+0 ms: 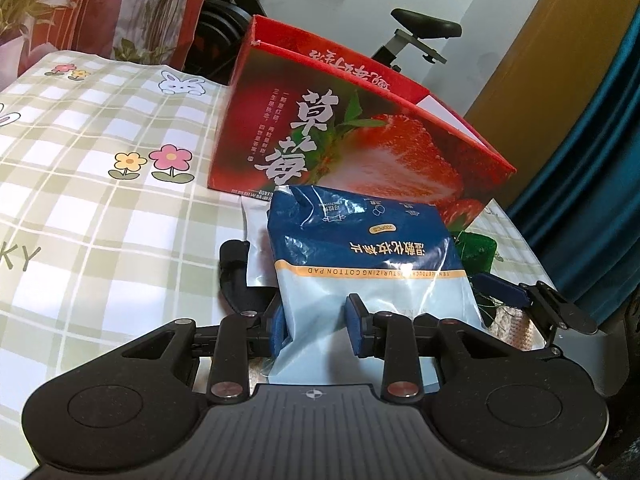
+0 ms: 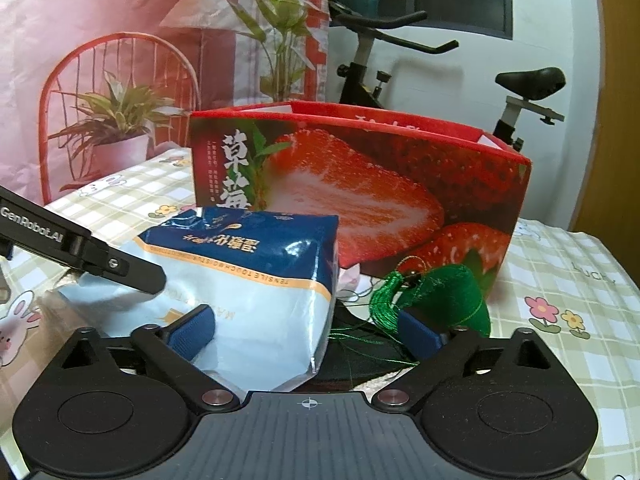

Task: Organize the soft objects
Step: 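Lift the blue cotton pad bag with the left gripper toward the box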

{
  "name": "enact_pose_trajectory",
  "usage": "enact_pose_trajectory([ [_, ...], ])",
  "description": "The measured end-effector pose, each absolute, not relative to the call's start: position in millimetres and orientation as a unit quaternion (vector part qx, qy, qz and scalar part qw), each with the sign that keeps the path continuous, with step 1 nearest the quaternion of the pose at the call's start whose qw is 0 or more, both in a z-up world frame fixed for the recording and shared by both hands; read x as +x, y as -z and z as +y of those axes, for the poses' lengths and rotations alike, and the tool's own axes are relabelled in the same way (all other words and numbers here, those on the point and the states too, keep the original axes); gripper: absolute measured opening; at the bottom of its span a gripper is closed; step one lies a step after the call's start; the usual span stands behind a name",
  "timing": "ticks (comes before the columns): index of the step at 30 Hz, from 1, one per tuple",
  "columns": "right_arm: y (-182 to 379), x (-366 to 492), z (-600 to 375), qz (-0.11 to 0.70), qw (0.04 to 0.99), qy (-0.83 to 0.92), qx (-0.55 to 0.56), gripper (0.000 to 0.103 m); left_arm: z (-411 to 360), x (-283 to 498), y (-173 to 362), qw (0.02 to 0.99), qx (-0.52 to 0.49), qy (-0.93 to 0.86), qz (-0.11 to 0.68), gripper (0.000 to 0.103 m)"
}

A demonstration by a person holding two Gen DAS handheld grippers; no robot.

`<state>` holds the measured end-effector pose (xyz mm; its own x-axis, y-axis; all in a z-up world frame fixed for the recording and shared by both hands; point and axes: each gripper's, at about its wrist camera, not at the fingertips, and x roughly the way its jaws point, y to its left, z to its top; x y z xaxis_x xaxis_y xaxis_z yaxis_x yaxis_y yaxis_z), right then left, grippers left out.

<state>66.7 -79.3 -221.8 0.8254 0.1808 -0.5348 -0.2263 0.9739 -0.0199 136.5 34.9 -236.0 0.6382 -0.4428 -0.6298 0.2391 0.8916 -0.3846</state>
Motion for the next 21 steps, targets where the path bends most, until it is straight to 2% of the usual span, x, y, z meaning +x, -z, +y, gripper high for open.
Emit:
enact_pose_trajectory([
  [7,213.9,67.3,-79.5,0.283,0.949,-0.137,-0.019,0.064,34.9,136.1,235.8,0.895,-0.134,0.191,0.380,0.034],
  [13,215.4,67.8,-80.2,0.292,0.944,-0.152,-0.005,0.059,34.7,135.4,235.7,0.895,-0.133,0.191,0.380,0.034],
  [21,217.6,69.9,-84.9,0.295,0.942,-0.158,0.011,0.059,35.1,134.8,236.0,0.895,-0.135,0.192,0.379,0.034],
])
